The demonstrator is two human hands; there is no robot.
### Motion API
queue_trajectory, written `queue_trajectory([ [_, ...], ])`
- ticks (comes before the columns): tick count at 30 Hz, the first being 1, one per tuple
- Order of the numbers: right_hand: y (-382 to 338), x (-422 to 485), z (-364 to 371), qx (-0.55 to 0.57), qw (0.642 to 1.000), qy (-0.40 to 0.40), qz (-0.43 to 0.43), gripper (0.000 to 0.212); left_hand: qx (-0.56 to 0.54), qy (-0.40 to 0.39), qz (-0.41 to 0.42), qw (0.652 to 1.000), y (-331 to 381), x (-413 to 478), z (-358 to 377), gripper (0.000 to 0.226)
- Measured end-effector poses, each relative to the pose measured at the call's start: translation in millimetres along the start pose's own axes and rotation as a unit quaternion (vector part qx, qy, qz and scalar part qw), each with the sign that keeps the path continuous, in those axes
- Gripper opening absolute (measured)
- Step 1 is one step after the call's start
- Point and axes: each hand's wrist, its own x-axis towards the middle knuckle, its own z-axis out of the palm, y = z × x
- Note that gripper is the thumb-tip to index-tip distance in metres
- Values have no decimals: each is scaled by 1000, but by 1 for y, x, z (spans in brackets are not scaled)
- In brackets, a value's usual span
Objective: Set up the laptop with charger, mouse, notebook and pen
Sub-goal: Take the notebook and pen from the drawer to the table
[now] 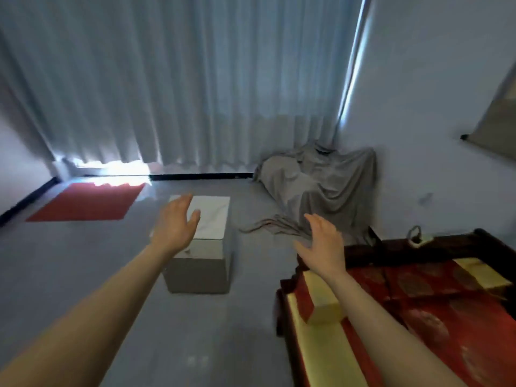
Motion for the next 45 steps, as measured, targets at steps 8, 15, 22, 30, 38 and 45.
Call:
queue_trajectory([
  [8, -141, 127, 165, 130, 982, -134, -2, 63, -5, -77, -109, 991, -182, 93, 3, 55],
  [15, -175, 232, 299, 136, 967, -211, 37, 56, 5, -137, -137, 981, -290, 196, 82, 55],
  [22, -189, 333, 478, 86, 966, -239, 42, 55, 26, -193, -114, 974, -414, 309, 229, 55],
  [30, -184, 342, 616, 54, 960, -263, 74, 55, 127, -337, -24, 932, -526, 357, 369, 58],
  [38, -211, 296, 698, 7, 947, -315, 58, 54, 161, -286, 42, 944, -581, 347, 413, 59],
  [45, -209, 306, 750, -61, 921, -378, 77, 68, 170, -253, 54, 951, -585, 344, 421, 60],
])
